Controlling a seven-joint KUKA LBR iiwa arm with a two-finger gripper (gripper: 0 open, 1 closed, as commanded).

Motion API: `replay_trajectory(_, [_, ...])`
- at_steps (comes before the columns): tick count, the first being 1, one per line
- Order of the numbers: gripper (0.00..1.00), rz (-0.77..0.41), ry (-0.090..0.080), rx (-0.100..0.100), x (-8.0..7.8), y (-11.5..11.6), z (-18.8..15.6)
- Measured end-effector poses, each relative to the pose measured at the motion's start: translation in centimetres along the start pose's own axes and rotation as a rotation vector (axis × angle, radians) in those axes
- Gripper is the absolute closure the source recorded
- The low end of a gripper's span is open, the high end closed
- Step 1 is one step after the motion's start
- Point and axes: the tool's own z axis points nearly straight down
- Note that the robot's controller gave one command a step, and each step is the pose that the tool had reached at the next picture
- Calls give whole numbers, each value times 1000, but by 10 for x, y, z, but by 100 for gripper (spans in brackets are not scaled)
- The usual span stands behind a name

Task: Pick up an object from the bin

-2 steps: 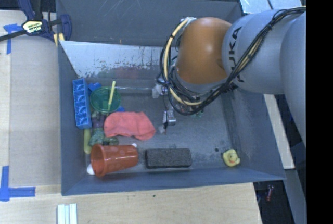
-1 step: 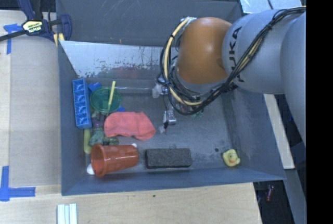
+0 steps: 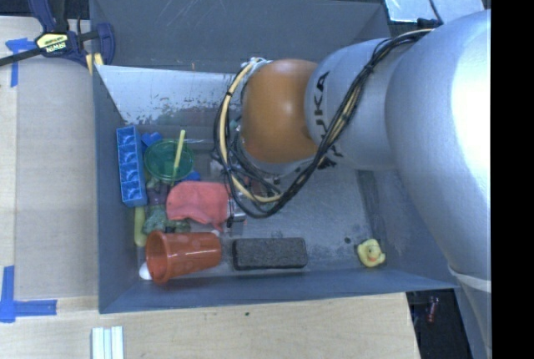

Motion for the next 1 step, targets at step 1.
replay_trajectory(1, [100, 62, -3, 2, 25, 11, 2])
